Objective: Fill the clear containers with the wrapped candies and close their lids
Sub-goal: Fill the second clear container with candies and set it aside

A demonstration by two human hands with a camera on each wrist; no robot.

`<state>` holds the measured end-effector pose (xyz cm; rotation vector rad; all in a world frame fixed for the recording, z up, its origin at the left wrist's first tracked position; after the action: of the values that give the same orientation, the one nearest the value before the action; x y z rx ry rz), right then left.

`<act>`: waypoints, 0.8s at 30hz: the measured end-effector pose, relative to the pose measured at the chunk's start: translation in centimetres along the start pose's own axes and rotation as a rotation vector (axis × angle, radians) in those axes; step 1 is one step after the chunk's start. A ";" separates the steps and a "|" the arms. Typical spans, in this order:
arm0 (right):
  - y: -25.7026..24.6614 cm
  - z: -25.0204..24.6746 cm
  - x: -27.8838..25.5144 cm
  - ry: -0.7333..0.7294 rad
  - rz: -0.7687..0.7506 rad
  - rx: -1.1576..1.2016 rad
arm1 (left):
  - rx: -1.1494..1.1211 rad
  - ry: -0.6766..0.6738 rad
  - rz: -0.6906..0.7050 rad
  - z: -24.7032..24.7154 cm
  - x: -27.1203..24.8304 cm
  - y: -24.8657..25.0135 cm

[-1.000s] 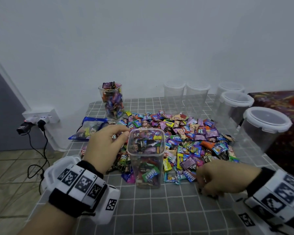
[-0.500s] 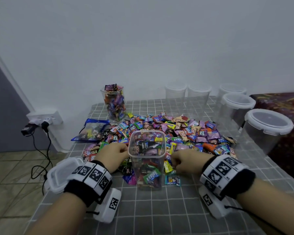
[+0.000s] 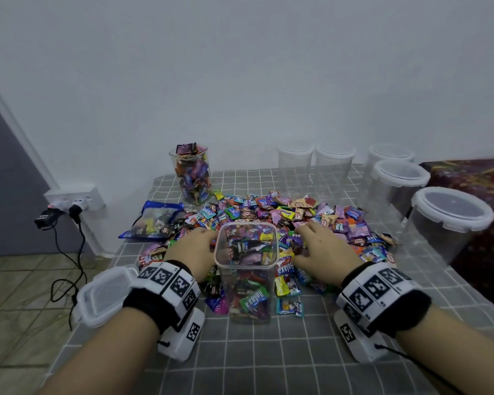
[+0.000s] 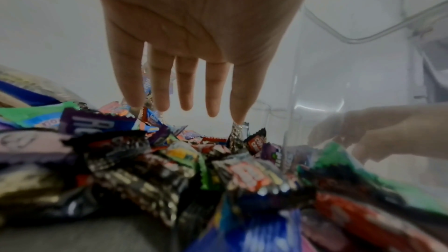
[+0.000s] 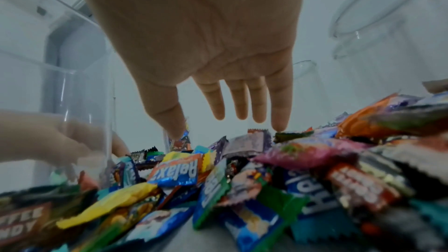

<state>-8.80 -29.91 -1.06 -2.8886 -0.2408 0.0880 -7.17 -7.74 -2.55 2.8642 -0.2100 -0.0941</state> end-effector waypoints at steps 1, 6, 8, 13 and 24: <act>-0.1 0.5 0.1 -0.025 0.000 -0.024 | 0.015 -0.004 -0.007 0.1 0.1 -0.1; -0.4 2.3 0.8 -0.146 0.006 -0.106 | -0.020 -0.203 0.029 2.2 0.6 0.2; -0.6 3.1 1.0 -0.201 0.007 -0.137 | 0.006 -0.284 0.018 3.2 0.7 0.4; -1.4 4.6 1.6 -0.265 -0.047 -0.209 | 0.159 -0.293 -0.024 4.0 1.2 0.0; -2.3 3.8 2.2 -0.146 -0.104 -0.148 | 0.157 -0.210 -0.056 3.8 2.7 -0.2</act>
<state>-7.26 -26.48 -4.30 -3.0122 -0.4409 0.2746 -4.80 -8.90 -6.39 3.0151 -0.1851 -0.4078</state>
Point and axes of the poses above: each hand's wrist, its own x-axis towards the middle knuckle, its own z-axis out of the palm, y = z × x, the point moved 10 cm from there along x, towards the middle knuckle, and after that the axes turned 3 degrees about z, right-handed, at the moved point
